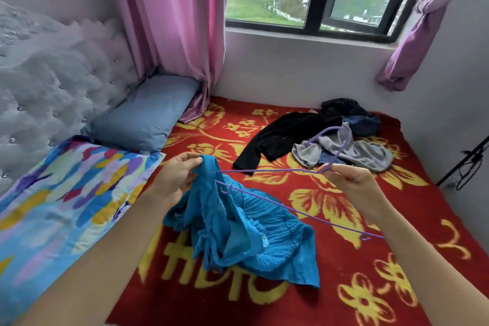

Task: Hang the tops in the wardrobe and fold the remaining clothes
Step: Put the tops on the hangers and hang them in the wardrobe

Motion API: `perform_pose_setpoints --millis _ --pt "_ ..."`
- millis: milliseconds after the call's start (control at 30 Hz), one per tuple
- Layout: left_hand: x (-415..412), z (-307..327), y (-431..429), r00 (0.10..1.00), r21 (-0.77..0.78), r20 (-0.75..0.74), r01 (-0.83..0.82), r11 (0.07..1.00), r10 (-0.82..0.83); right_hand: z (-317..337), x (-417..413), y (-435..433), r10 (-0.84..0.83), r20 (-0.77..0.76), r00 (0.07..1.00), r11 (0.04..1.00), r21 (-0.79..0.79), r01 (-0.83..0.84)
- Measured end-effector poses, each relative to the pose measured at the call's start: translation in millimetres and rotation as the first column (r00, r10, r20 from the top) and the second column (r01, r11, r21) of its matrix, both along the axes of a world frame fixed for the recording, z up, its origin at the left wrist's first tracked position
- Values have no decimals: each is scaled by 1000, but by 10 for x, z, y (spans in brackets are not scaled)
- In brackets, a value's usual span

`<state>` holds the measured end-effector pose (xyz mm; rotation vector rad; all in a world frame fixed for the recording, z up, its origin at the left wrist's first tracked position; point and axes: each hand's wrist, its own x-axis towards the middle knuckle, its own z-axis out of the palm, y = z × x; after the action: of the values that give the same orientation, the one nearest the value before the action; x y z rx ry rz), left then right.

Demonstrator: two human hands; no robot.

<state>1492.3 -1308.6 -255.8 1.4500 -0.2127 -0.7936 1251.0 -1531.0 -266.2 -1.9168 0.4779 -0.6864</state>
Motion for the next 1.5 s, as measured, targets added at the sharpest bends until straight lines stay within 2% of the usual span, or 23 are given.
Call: perform_pose_setpoints --millis 100,167,200,233,267,300,333,400,467,533,600,633,700,767,800,867,967,1033,1100,1233,1333,1400,1500 --pt "-167 142 -42 987 -29 33 159 987 -158 34 101 160 22 6 1000 996 -89 -21" --pt "-233 236 -81 925 106 315 186 977 -211 50 186 279 12 69 998 997 -71 -7" --pt "-229 300 -65 772 273 586 98 957 -246 51 234 319 -2 104 995 1000 -27 5" --pt "-199 348 -60 473 414 825 -131 901 -310 59 253 348 -26 138 990 1000 21 23" --pt "-149 400 -44 135 411 911 -376 831 -390 63 277 363 -50 156 986 997 65 41" --pt "-117 452 -50 -79 348 900 -465 814 -429 65 291 369 -72 164 984 993 110 54" --pt "-119 542 -55 -185 336 871 -450 827 -455 86 305 383 -85 180 980 987 147 59" --pt "-100 703 -103 -162 524 805 -256 812 -571 117 335 379 -103 215 971 977 207 57" --pt "-27 761 -191 -118 605 782 -88 791 -612 115 344 387 -66 214 975 976 217 18" --pt "52 804 -259 -31 537 844 52 842 -536 138 307 352 31 177 984 974 215 -69" --pt "118 810 -260 -57 449 893 50 892 -447 158 226 235 94 11 995 987 131 -95" --pt "175 815 -253 -87 405 912 35 914 -401 136 165 130 40 -72 997 995 89 -34" --pt "267 862 -244 -94 295 952 16 955 -292 -4 15 -93 -261 -133 956 953 123 278" --pt "315 952 -240 1 162 987 -11 987 -162 -293 -158 -162 -533 -233 813 773 256 580" --pt "328 991 -245 75 108 991 -21 994 -106 -435 -175 -117 -555 -300 776 720 294 629" --pt "306 1054 -271 202 49 978 -32 998 -42 -551 7 84 -458 -342 821 766 316 559" --pt "243 1095 -349 324 16 946 4 1000 -17 -441 320 453 -167 -307 937 926 278 256" --pt "207 1108 -387 350 11 936 36 999 -23 -433 509 614 18 -416 909 994 104 29" --pt "196 1103 -417 365 16 931 54 998 -35 -489 632 734 122 -580 805 987 -14 -160" --pt "286 1058 -379 460 -24 888 30 999 7 -645 638 787 275 -477 835 960 181 -213" --pt "350 1046 -316 544 -69 838 29 997 42 -648 569 723 227 -315 922 921 376 -98" --pt "353 1024 -309 588 -111 806 36 993 69 -653 564 752 230 -362 903 933 346 -99" --pt "318 980 -351 632 -141 771 47 989 80 -718 701 943 233 -483 844 972 132 -193"
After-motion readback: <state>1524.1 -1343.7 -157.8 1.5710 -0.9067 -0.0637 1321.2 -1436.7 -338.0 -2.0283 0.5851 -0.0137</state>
